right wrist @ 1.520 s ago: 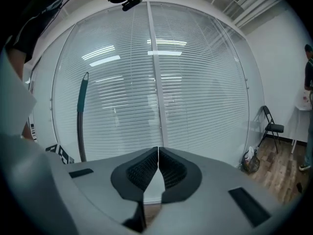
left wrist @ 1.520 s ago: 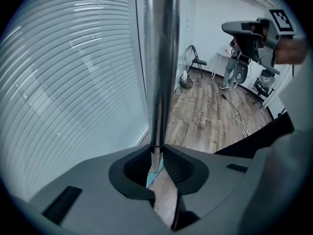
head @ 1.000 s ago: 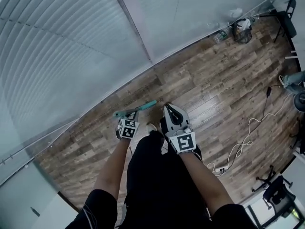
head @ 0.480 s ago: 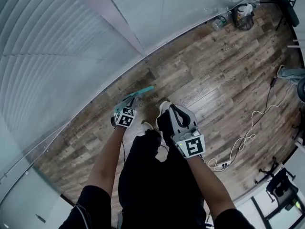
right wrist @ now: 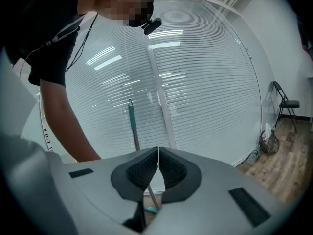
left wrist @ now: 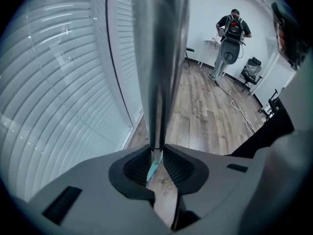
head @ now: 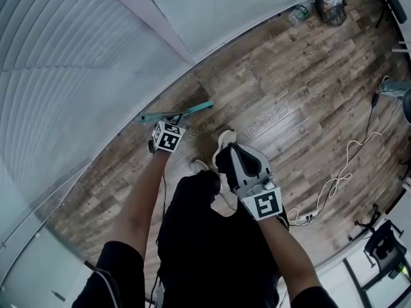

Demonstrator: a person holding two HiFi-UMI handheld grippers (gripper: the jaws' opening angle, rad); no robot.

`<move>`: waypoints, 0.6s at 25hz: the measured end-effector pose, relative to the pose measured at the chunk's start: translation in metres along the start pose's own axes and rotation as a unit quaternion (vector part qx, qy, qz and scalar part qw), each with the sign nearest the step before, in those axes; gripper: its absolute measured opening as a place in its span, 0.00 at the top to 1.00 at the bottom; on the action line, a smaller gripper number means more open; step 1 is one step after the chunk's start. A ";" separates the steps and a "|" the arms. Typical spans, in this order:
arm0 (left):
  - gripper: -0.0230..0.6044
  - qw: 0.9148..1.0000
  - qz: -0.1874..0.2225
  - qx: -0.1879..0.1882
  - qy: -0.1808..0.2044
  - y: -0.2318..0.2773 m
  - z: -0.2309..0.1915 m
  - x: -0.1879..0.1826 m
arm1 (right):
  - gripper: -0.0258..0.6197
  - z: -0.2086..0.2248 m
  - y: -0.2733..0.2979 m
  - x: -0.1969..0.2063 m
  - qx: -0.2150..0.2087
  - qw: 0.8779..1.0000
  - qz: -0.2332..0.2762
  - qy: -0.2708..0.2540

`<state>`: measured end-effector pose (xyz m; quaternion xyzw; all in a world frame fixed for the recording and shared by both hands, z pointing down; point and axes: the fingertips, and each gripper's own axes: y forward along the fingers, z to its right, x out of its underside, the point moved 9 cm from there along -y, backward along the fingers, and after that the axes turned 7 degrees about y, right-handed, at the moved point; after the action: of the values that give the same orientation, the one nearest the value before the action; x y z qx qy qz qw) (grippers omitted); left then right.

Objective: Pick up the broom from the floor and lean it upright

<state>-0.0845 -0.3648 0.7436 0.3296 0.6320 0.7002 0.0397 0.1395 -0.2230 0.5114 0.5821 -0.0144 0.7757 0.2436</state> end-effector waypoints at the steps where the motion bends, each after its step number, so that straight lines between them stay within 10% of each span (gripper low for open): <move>1: 0.82 1.000 0.001 0.002 0.007 0.004 -0.003 -0.002 | 0.93 -0.004 -0.003 0.005 -0.002 1.000 -0.003 0.000; 15: 0.82 1.000 0.005 -0.003 0.028 0.050 -0.066 -0.058 | 0.93 -0.012 -0.020 0.035 -0.011 0.999 0.014 0.034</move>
<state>-0.0550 -0.4589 0.7668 0.3134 0.6288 0.7113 0.0196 0.1296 -0.1895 0.5341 0.5525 -0.0230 0.7981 0.2392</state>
